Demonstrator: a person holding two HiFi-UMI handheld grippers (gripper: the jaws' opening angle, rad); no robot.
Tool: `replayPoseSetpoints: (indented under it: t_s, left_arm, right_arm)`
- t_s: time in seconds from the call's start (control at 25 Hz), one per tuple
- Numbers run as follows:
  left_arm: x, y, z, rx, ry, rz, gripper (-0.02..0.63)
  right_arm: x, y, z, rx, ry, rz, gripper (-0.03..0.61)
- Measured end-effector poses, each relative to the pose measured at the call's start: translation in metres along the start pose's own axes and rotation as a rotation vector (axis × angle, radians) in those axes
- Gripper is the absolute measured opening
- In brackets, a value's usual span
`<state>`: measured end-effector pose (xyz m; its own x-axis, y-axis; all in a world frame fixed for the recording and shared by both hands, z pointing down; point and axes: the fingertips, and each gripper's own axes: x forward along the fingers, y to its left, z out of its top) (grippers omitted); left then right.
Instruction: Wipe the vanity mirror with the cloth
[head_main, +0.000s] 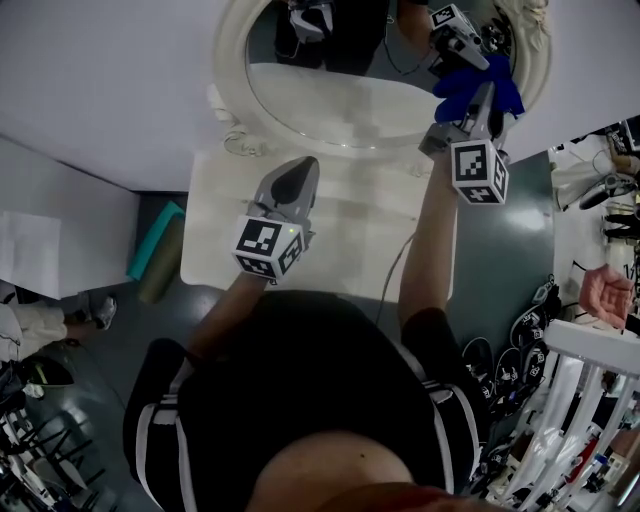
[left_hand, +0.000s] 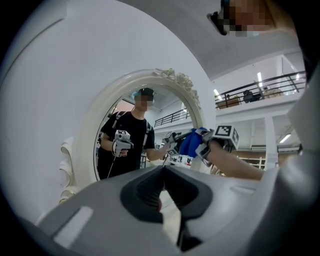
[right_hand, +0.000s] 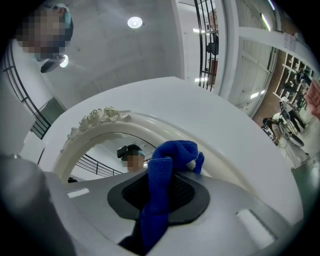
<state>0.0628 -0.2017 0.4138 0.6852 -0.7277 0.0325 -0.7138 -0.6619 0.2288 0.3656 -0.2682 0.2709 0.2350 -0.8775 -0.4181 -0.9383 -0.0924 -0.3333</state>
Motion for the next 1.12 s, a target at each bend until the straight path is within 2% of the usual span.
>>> replayPoseSetpoints:
  t_s: [0.24,0.64,0.84,1.12]
  left_arm:
    - [0.001,0.001,0.019,-0.001,-0.008,0.017,0.012]
    - [-0.015,0.020,0.025,-0.015,-0.026,0.023,0.012]
    - [-0.026,0.040,0.033,-0.024,-0.037,0.040,0.012]
    - [-0.036,0.048,0.028,-0.035,-0.051,0.072,0.012]
  right_arm:
    - [0.022,0.014,0.032,-0.003,-0.038,0.022,0.072]
    - [0.037,0.057,0.045,-0.020,-0.075,0.066,0.072]
    - [0.049,0.094,0.048,-0.032,-0.098,0.101,0.072]
    - [0.050,0.111,0.052,-0.038,-0.128,0.132,0.072]
